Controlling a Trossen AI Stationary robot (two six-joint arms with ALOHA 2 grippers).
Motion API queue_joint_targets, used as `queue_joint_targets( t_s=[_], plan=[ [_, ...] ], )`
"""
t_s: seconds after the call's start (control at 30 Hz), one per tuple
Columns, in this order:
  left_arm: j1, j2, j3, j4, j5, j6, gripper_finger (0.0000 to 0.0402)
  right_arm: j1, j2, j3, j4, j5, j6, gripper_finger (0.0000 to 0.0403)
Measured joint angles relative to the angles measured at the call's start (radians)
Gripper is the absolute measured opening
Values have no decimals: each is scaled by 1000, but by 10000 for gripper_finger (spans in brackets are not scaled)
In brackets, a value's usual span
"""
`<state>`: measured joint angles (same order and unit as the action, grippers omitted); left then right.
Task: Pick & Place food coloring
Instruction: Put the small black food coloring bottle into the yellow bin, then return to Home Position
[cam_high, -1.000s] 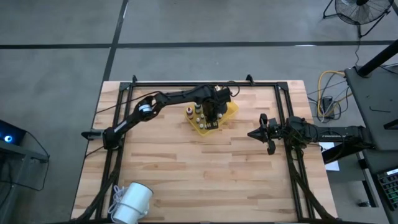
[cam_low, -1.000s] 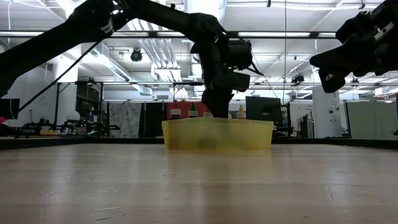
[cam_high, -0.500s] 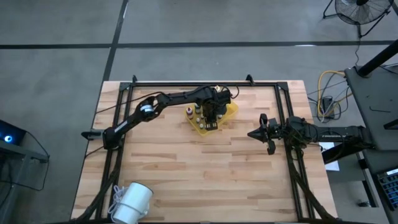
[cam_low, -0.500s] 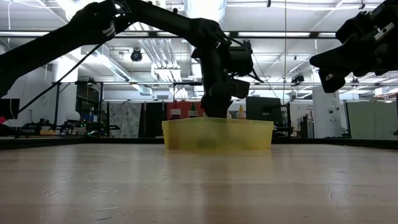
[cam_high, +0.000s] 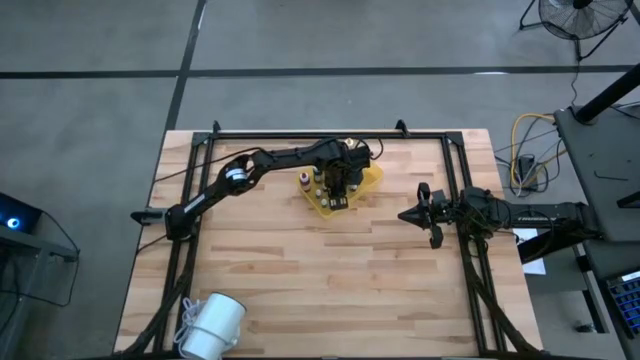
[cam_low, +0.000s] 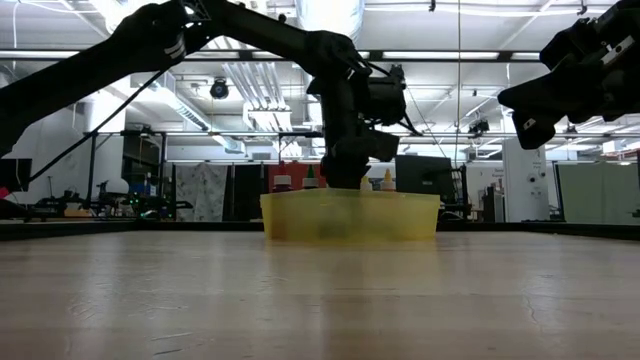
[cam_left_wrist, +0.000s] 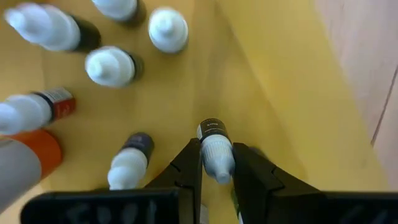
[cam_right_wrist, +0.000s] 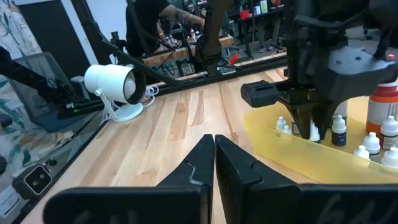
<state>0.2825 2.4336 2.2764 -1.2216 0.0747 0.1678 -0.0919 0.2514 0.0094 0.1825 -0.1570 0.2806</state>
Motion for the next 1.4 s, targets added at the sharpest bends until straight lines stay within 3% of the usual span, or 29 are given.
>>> queue_joint_targets(
  t_s=[0.6,1.07,1.4],
  plan=[
    [-1,-3,-50,-9,-23,31,47,0,0,0,0,0,0,9],
    [-1,3,-50,9,-28,28,105,0,0,0,0,0,0,9],
    [-1,2,-13,-13,-25,27,109,0,0,0,0,0,0,9]
  ],
)
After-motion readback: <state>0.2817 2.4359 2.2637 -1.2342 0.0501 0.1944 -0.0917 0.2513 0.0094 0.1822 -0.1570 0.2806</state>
